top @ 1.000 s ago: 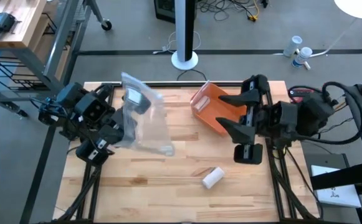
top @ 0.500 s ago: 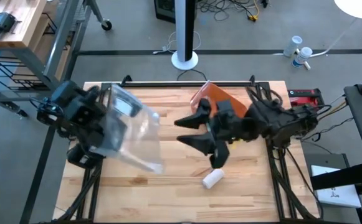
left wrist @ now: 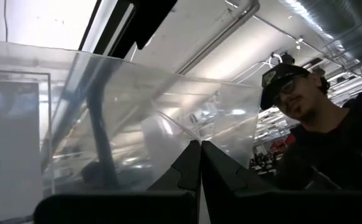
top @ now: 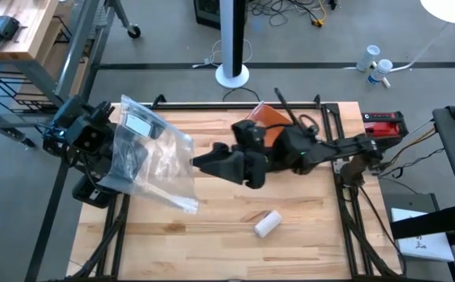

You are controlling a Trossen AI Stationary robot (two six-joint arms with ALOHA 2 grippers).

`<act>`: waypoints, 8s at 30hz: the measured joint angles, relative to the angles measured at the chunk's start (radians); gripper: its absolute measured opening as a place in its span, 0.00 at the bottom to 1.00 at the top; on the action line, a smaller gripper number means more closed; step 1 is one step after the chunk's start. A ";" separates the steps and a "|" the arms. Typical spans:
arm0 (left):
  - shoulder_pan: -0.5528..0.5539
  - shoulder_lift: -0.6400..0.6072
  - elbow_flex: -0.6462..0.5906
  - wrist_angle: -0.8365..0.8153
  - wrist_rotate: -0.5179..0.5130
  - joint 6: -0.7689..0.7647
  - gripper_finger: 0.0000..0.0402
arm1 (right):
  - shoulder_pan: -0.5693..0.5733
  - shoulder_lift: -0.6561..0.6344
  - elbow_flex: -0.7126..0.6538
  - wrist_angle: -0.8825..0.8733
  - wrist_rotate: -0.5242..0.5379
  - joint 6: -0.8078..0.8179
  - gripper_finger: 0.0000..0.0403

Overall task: Roll bandage
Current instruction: Open the transparent zip bag

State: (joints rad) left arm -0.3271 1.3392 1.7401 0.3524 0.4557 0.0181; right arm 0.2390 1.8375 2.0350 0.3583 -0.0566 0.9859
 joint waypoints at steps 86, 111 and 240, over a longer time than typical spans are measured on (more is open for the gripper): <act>0.057 0.170 0.001 -0.668 -0.621 -0.003 0.49 | 0.086 -0.181 0.215 -1.424 0.320 -1.248 0.00; 0.057 0.163 0.001 -0.667 -0.683 -0.004 0.00 | 0.124 -0.173 0.310 -1.462 0.284 -0.980 0.19; 0.027 0.160 0.000 -0.631 -0.726 -0.109 0.12 | 0.114 -0.120 0.318 -1.296 0.345 -0.729 0.00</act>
State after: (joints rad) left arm -0.3004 1.4990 1.7405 -0.2784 -0.2704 -0.0910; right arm 0.3534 1.7176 2.3531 -0.9382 0.2881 0.2565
